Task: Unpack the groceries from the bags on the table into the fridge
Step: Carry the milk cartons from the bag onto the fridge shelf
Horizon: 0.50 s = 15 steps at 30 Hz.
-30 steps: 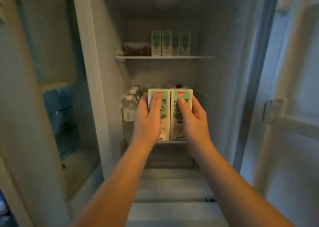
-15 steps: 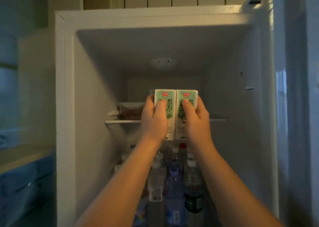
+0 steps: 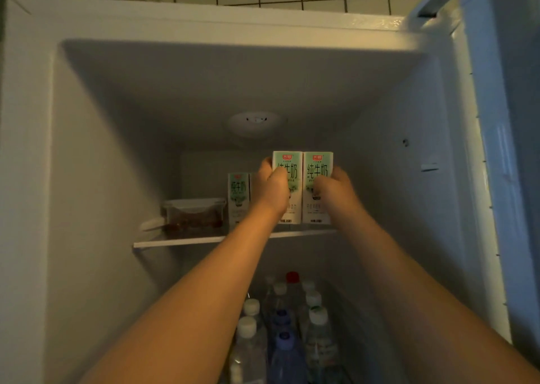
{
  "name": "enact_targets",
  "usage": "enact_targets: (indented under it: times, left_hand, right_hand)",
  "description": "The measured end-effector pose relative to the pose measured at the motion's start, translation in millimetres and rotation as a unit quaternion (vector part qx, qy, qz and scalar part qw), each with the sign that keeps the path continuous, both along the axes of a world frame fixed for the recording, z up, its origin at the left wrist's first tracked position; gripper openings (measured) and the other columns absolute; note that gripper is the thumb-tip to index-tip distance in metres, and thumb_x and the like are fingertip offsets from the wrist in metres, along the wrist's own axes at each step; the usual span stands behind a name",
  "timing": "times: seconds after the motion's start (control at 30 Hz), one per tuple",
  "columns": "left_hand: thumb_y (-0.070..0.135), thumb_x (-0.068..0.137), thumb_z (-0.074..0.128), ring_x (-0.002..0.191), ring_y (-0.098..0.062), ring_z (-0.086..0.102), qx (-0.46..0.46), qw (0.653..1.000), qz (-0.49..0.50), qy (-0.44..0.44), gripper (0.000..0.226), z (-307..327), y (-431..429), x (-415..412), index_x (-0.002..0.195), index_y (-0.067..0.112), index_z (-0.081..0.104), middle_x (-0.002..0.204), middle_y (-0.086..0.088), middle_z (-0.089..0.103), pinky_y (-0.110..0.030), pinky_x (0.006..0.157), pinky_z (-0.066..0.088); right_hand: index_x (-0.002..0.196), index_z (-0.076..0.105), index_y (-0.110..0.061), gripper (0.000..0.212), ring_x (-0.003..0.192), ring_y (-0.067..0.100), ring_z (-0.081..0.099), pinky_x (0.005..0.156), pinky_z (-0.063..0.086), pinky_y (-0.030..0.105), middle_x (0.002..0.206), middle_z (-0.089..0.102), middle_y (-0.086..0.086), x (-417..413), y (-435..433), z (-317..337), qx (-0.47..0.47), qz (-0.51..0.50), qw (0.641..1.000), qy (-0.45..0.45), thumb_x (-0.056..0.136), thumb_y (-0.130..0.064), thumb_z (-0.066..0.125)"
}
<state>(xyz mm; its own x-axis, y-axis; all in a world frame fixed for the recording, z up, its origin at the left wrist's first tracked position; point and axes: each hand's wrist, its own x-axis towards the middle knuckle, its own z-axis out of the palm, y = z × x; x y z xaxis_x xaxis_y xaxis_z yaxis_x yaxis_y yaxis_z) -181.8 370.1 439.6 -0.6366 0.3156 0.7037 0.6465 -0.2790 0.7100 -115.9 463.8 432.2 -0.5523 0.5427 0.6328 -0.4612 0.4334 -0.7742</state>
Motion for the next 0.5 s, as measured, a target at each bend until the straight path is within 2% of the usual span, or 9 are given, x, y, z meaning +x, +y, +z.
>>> enact_targets:
  times: [0.13, 0.2, 0.27, 0.33, 0.4, 0.43, 0.5]
  left_hand:
    - [0.011, 0.099, 0.039, 0.096, -0.026, 0.067, -0.049, 0.998, -0.013, -0.037, 0.022, -0.2, 7.6, -15.1, 0.097, 0.028, 0.054, 0.101, -0.005, 0.068, -0.045, 0.088, 0.056]
    - [0.008, 0.097, 0.042, 0.097, -0.025, 0.066, -0.082, 0.996, -0.008, -0.045, 0.021, 1.4, 5.9, -20.9, 0.097, 0.026, 0.053, 0.103, -0.005, 0.068, -0.045, 0.089, 0.055]
    - [0.005, 0.094, 0.048, 0.102, -0.023, 0.065, -0.12, 0.993, 0.009, -0.013, 0.023, 3.1, 1.6, -30.3, 0.109, 0.022, 0.054, 0.105, -0.002, 0.066, -0.042, 0.088, 0.055]
    - [0.002, 0.091, 0.056, 0.106, -0.02, 0.064, -0.155, 0.987, 0.009, 0.037, 0.052, 5.2, -5.6, -36.6, 0.137, 0.02, 0.041, 0.105, 0.006, 0.063, -0.035, 0.083, 0.054]
    - [-0.003, 0.087, 0.064, 0.102, -0.016, 0.065, -0.201, 0.976, 0.006, 0.082, 0.087, 9.2, -13.3, -41.7, 0.156, 0.022, 0.017, 0.107, 0.006, 0.062, -0.028, 0.077, 0.055]
    - [-0.004, 0.084, 0.067, 0.104, -0.017, 0.065, -0.23, 0.967, 0.017, 0.111, 0.094, 12.9, -16.8, -44.7, 0.157, 0.019, 0.014, 0.113, 0.002, 0.063, -0.028, 0.077, 0.056]
    - [0.001, 0.078, 0.076, 0.11, -0.02, 0.063, -0.289, 0.939, 0.069, 0.173, 0.092, 22.6, -21.9, -51.9, 0.153, 0.016, 0.026, 0.123, -0.004, 0.062, -0.036, 0.087, 0.057]
  right_hand:
    - [0.12, 0.059, -0.011, 0.033, 0.099, 0.027, 0.068, 0.087, 0.056, 0.048, 0.103, 0.07, 0.006, -8.6, 10.3, -3.8, 0.022, -0.011, 0.997, -0.072, 0.091, 0.001, 0.047]
    - [0.117, 0.059, -0.013, 0.033, 0.102, 0.026, 0.067, 0.092, 0.054, 0.05, 0.107, 0.07, 0.006, -7.9, 11.5, -2.1, 0.05, -0.009, 0.993, -0.107, 0.09, 0.003, 0.048]
    - [0.105, 0.063, -0.021, 0.034, 0.107, 0.024, 0.065, 0.097, 0.051, 0.049, 0.111, 0.069, 0.004, -6.0, 12.5, -1.9, 0.084, -0.013, 0.986, -0.145, 0.091, 0.006, 0.047]
    - [0.094, 0.061, -0.027, 0.038, 0.108, 0.023, 0.064, 0.098, 0.051, 0.046, 0.112, 0.068, 0.005, -3.1, 14.5, -2.9, 0.106, -0.022, 0.977, -0.181, 0.09, 0.009, 0.048]
    - [0.104, 0.064, -0.022, 0.033, 0.111, 0.023, 0.064, 0.1, 0.051, 0.044, 0.119, 0.069, 0.005, -1.7, 18.5, -4.2, 0.123, -0.039, 0.969, -0.21, 0.09, 0.005, 0.052]
    - [0.113, 0.064, -0.019, 0.032, 0.112, 0.022, 0.064, 0.1, 0.05, 0.043, 0.121, 0.068, 0.004, -1.1, 19.8, -4.2, 0.13, -0.047, 0.965, -0.223, 0.09, 0.002, 0.054]
    - [0.124, 0.063, -0.014, 0.036, 0.114, 0.023, 0.064, 0.099, 0.051, 0.04, 0.123, 0.068, 0.004, -0.8, 22.7, -3.5, 0.138, -0.071, 0.957, -0.243, 0.091, 0.0, 0.056]
